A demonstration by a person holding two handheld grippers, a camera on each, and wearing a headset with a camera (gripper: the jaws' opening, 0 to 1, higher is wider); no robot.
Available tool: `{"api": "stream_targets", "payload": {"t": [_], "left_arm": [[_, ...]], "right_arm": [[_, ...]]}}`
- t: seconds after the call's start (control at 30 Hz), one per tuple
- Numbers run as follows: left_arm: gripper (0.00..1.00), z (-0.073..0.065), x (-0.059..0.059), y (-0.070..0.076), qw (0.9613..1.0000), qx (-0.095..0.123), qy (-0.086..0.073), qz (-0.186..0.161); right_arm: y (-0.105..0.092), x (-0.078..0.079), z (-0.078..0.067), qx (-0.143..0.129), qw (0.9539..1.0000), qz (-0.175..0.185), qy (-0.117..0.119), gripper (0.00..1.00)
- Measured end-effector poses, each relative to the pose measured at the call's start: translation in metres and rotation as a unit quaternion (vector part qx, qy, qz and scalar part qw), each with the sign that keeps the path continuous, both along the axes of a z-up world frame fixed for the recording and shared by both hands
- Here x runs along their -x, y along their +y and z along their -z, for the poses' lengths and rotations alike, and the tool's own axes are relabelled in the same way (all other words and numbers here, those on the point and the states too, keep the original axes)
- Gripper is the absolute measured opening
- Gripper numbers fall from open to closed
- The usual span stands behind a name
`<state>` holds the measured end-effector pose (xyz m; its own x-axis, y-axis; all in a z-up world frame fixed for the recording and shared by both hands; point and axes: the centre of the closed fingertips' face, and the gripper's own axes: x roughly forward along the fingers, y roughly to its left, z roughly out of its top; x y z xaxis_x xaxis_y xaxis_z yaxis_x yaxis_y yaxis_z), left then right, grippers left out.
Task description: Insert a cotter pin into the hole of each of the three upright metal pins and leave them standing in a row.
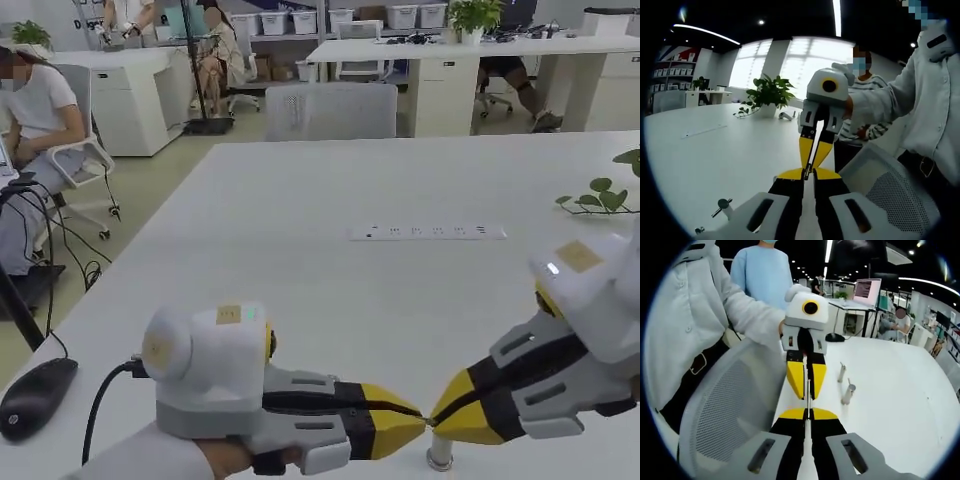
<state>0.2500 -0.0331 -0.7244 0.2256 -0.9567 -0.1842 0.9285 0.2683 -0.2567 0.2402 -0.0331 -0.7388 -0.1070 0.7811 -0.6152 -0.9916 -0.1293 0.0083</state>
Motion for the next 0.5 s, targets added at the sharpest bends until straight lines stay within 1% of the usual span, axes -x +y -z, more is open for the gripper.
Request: {"api": "stream_targets", "payload": {"t": [0.07, 0.17, 0.27, 0.37, 0.43, 0.5], "left_arm": [[0.16, 0.0, -0.003, 0.001, 1.0, -0.001, -0.001, -0.007], [0.17, 0.002, -0.004, 0.002, 0.9999, -0.006, -0.001, -0.01], [0.18, 0.009, -0.006, 0.005, 0.9997, -0.019, -0.005, -0.012], [0.18, 0.014, -0.007, 0.005, 0.9995, -0.027, -0.01, -0.014], [0.18, 0.019, -0.011, 0.007, 0.9986, -0.041, -0.028, -0.02], [0.2, 0.024, -0.013, 0.006, 0.9984, -0.044, -0.027, -0.022]], "right_arm": [[-0.001, -0.001, 0.0, -0.001, 1.0, 0.007, 0.002, 0.04], [-0.004, -0.002, 0.0, -0.001, 0.9999, 0.011, 0.002, 0.04], [-0.009, -0.002, 0.0, 0.001, 0.9999, 0.016, 0.001, 0.04], [-0.014, -0.002, 0.0, 0.001, 0.9997, 0.022, 0.002, 0.04], [-0.018, -0.003, 0.0, 0.003, 0.9996, 0.028, 0.003, 0.04], [-0.023, -0.003, 0.001, 0.006, 0.9994, 0.033, 0.004, 0.04]]}}
